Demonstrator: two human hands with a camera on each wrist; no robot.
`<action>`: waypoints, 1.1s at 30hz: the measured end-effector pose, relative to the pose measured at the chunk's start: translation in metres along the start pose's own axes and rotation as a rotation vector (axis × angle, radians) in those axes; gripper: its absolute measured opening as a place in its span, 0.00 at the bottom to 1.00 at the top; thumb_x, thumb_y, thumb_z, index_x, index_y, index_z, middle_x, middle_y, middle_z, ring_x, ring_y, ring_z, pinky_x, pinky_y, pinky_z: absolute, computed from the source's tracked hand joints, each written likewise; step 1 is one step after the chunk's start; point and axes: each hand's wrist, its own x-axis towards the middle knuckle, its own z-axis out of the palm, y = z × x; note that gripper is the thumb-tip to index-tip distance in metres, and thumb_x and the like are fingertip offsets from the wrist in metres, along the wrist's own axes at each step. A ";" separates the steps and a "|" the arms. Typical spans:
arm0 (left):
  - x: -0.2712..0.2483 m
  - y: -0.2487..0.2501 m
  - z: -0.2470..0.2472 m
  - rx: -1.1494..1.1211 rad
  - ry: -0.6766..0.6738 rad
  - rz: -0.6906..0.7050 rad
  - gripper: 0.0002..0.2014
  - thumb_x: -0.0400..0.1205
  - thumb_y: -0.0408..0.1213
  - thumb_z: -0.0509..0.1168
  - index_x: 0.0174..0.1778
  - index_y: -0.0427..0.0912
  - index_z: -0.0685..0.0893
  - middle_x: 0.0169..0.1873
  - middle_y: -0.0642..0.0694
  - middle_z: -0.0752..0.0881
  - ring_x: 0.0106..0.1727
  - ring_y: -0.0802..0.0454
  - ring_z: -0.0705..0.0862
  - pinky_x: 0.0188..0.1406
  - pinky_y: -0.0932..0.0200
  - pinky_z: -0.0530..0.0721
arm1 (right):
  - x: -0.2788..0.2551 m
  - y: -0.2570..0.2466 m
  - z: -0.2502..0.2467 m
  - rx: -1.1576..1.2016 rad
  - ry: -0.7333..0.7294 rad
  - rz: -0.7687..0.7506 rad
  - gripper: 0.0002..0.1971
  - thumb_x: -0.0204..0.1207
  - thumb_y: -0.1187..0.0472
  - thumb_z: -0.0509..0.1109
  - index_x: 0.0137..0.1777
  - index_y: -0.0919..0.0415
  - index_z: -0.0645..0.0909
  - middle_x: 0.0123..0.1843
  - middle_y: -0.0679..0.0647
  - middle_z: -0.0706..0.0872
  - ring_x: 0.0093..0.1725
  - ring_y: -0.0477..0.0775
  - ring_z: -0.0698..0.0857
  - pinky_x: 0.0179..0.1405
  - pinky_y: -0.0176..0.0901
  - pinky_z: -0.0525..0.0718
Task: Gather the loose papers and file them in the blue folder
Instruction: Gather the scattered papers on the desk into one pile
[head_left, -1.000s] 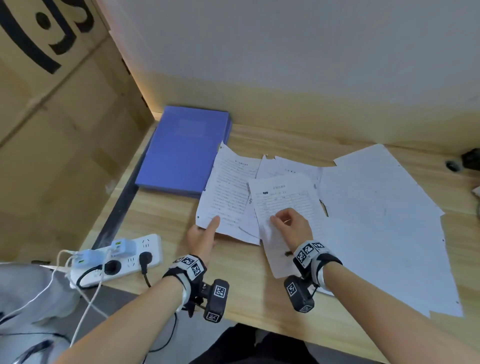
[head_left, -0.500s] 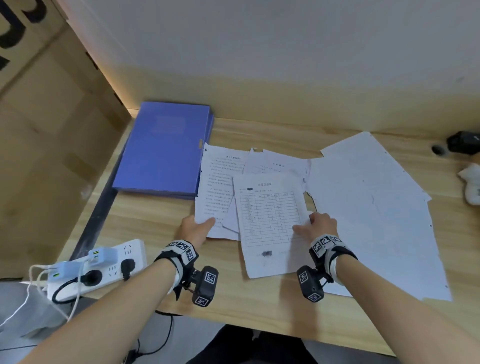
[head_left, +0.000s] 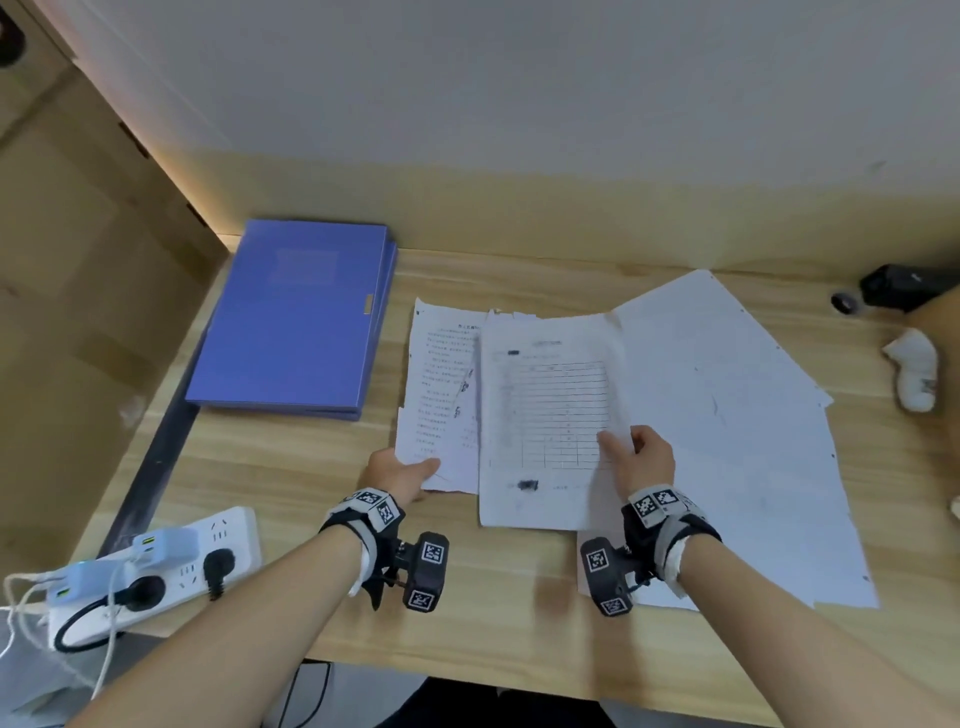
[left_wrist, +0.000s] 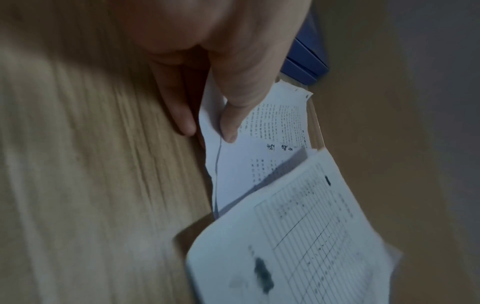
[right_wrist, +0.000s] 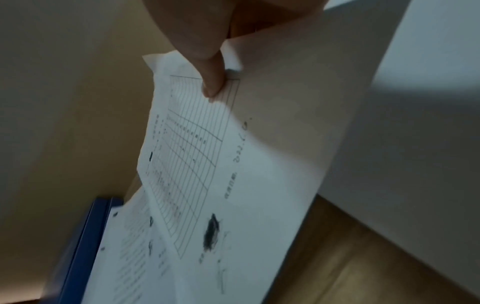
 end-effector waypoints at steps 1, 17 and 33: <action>-0.003 -0.004 -0.002 0.008 0.000 -0.011 0.11 0.70 0.38 0.79 0.46 0.50 0.89 0.50 0.47 0.93 0.44 0.47 0.91 0.47 0.47 0.92 | -0.001 -0.002 0.000 -0.029 -0.009 0.021 0.14 0.74 0.55 0.74 0.35 0.58 0.73 0.31 0.50 0.77 0.36 0.58 0.77 0.31 0.44 0.71; -0.041 -0.027 -0.029 0.083 -0.001 0.071 0.13 0.82 0.33 0.65 0.60 0.37 0.88 0.57 0.42 0.90 0.56 0.42 0.88 0.61 0.45 0.86 | -0.027 -0.006 0.041 -0.198 -0.281 -0.013 0.08 0.70 0.54 0.76 0.41 0.59 0.85 0.40 0.56 0.89 0.38 0.59 0.86 0.34 0.43 0.81; -0.052 -0.044 -0.070 0.284 -0.006 -0.013 0.09 0.78 0.35 0.57 0.45 0.39 0.83 0.38 0.45 0.84 0.42 0.43 0.84 0.36 0.58 0.74 | -0.068 -0.015 0.089 -0.279 -0.398 -0.057 0.15 0.70 0.53 0.77 0.53 0.60 0.86 0.51 0.57 0.91 0.46 0.60 0.88 0.47 0.51 0.88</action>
